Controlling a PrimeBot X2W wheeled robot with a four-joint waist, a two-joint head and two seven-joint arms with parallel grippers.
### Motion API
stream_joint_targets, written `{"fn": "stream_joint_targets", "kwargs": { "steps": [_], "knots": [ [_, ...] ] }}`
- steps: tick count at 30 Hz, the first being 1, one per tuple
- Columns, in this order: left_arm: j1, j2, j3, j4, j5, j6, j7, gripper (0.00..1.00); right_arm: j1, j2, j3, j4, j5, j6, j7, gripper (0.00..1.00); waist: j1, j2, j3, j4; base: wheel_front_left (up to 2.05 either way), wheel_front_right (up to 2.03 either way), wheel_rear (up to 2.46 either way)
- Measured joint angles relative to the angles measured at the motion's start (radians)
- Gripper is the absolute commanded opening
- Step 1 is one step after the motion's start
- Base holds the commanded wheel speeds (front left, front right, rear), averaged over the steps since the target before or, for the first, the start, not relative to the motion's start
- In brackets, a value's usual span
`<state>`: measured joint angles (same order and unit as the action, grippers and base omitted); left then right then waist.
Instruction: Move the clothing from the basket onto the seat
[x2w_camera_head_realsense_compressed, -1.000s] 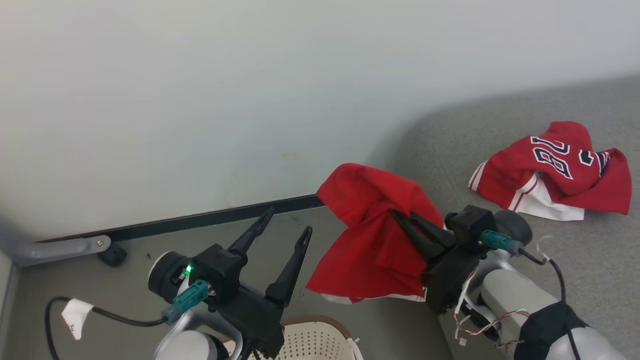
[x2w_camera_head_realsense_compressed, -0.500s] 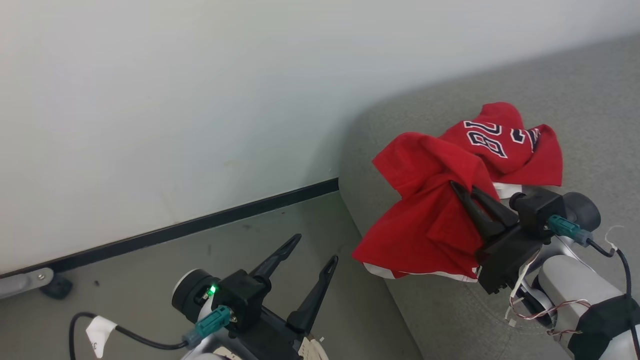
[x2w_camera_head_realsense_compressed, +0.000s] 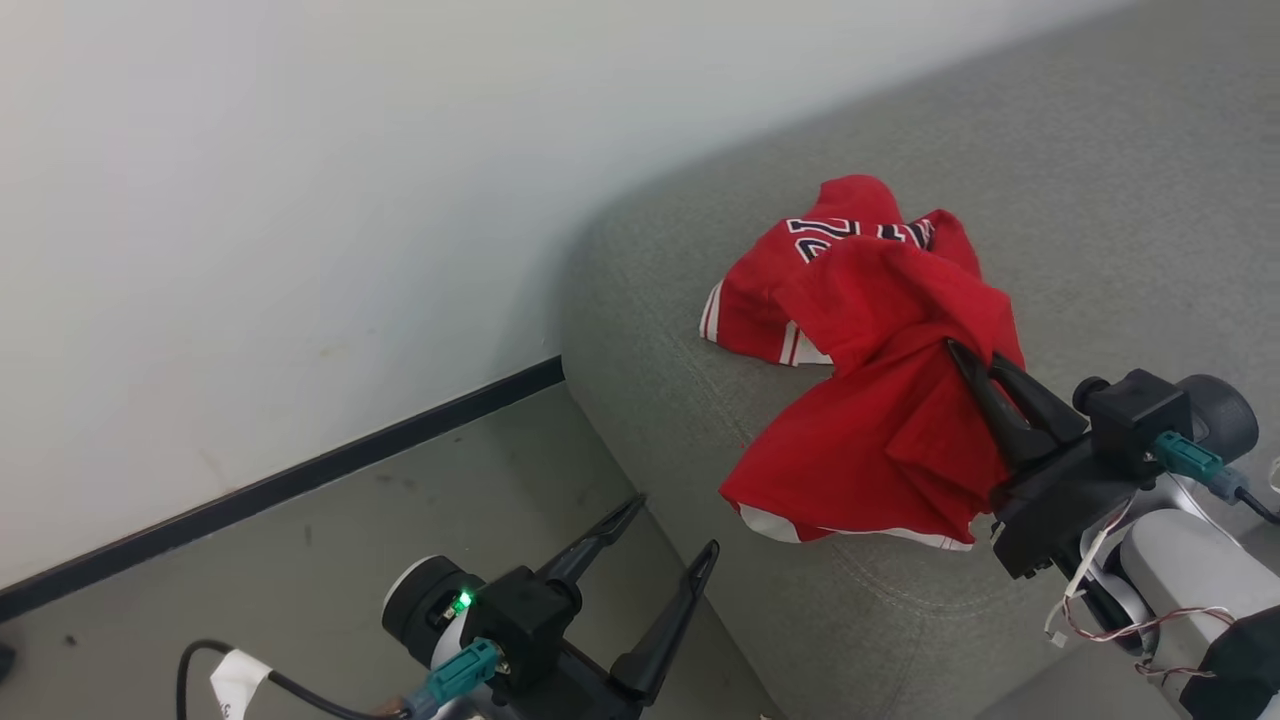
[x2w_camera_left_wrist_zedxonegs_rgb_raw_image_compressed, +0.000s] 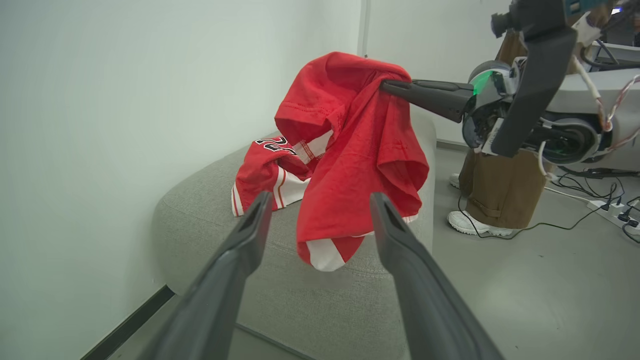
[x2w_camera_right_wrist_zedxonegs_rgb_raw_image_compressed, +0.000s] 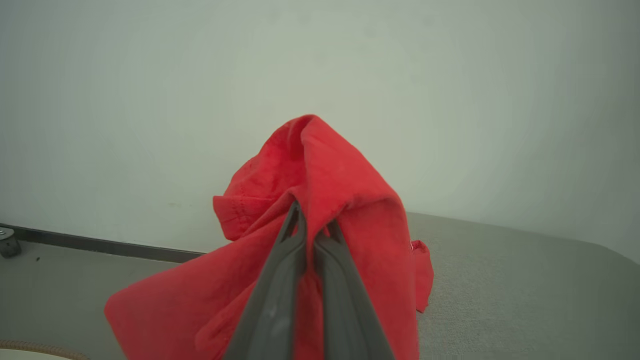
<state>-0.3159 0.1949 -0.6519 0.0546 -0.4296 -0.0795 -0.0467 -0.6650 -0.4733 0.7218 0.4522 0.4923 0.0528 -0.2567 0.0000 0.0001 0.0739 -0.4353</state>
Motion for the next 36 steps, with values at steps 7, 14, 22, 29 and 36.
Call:
{"fn": "stream_joint_targets", "kwargs": {
  "steps": [7, 14, 22, 29, 36],
  "knots": [
    [0.012, -0.008, -0.011, -0.002, 0.003, 0.000, 0.000, 1.00, 0.028, -0.023, -0.033, -0.039, 0.000, -0.010, 0.000, 0.00, -0.0001, -0.0001, 0.009, -0.064, 0.00, 0.00, 0.00],
    [0.008, -0.022, -0.035, -0.004, 0.011, 0.000, 0.010, 1.00, 0.048, -0.046, -0.091, -0.063, 0.002, -0.018, 0.000, 0.00, 0.0000, 0.0000, 0.039, -0.085, 0.00, 0.00, 0.00],
    [-0.037, -0.026, -0.042, -0.025, 0.029, -0.001, 0.028, 1.00, -0.062, -0.086, -0.174, -0.025, 0.011, -0.002, 0.000, 0.00, 0.0001, 0.0000, 0.084, -0.063, 0.00, 0.00, 0.00],
    [-0.090, -0.028, -0.049, -0.049, 0.062, -0.001, 0.050, 1.00, -0.166, -0.127, -0.261, 0.049, 0.039, 0.009, 0.000, 0.00, 0.0001, 0.0000, 0.133, -0.022, 0.00, 0.00, 0.00],
    [-0.151, -0.034, -0.068, -0.079, 0.081, -0.009, 0.080, 1.00, -0.222, -0.141, -0.301, 0.146, 0.058, 0.018, 0.000, 0.00, 0.0002, 0.0000, 0.198, 0.029, 0.00, 0.00, 0.00]
  ]
}}
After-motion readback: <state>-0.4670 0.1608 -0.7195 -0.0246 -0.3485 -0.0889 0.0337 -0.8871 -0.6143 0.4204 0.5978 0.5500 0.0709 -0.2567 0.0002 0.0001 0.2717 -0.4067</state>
